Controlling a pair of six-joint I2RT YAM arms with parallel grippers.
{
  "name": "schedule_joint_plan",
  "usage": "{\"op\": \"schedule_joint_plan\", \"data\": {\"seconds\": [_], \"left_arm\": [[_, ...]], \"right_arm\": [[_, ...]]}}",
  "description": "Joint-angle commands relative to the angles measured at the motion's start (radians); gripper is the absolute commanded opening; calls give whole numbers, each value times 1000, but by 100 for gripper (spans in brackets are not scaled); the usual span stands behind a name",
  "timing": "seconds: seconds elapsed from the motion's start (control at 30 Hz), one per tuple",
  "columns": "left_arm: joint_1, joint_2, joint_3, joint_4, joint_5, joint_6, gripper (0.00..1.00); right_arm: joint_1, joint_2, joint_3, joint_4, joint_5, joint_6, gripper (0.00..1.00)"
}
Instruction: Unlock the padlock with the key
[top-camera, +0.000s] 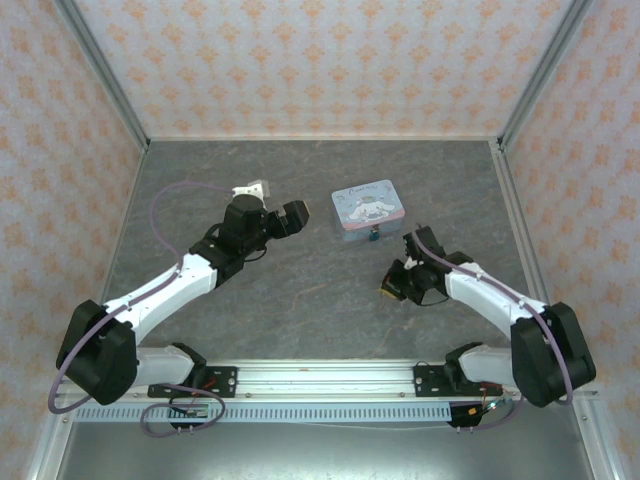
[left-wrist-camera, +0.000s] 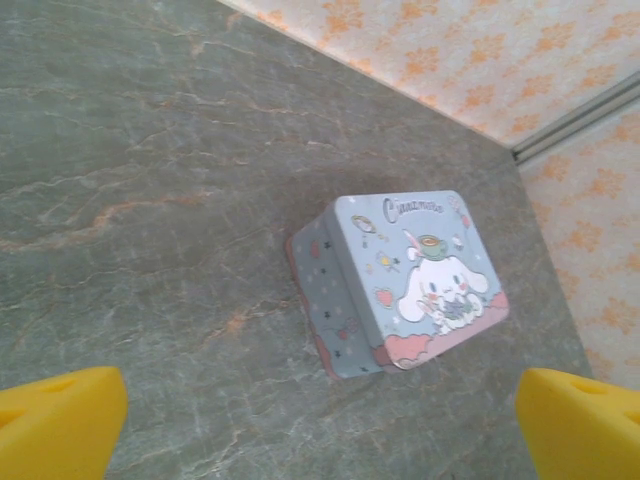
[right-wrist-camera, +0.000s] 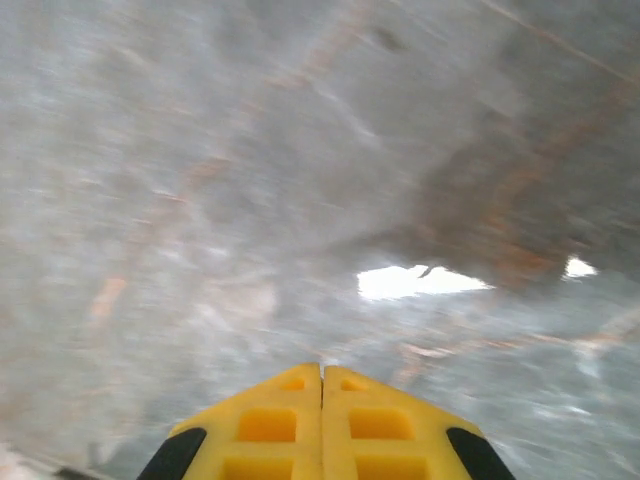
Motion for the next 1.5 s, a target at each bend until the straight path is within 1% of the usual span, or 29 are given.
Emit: {"op": "schedule_joint_plan", "data": {"seconds": [0.0, 0.03, 0.13, 0.27, 0.33, 0.47, 0.57, 0.73, 0.87, 1.03, 1.27, 1.4, 1.47], "left_arm": [[-9, -24, 36, 37, 74, -42, 100], [-9, -25, 38, 49, 94, -49, 100], [-19, -22, 47, 93, 142, -73, 98], [-57, -8, 85, 111, 166, -71, 94], [-76, 3, 111, 108, 174, -61, 91], [-118, 33, 149, 143, 181, -58, 88], [-152, 68, 183, 169, 180, -56, 84], [-188, 131, 235, 186, 175, -57, 73], [-196, 174, 265, 200, 178, -67, 63], [-202, 202, 278, 217, 181, -77, 54], [-206, 209, 277, 236, 169, -87, 44], [-206, 215, 283, 235, 172, -82, 31], [-206, 212, 282, 233, 166, -82, 26]], "right_arm": [[4, -37, -2, 253, -55, 174, 0], [5, -68, 0, 298, -53, 202, 0], [5, -92, 5, 469, -24, 296, 0], [5, -101, 22, 703, 41, 410, 0], [5, -100, 48, 757, 58, 440, 0], [16, -98, 118, 736, 57, 438, 0], [34, -102, 139, 723, 70, 433, 0], [58, -104, 134, 719, 77, 439, 0], [67, -117, 118, 723, 90, 446, 0], [71, -123, 123, 706, 92, 440, 0], [82, -104, 134, 697, 86, 430, 0], [91, -96, 138, 698, 88, 430, 0], [94, -94, 139, 698, 89, 428, 0]]}}
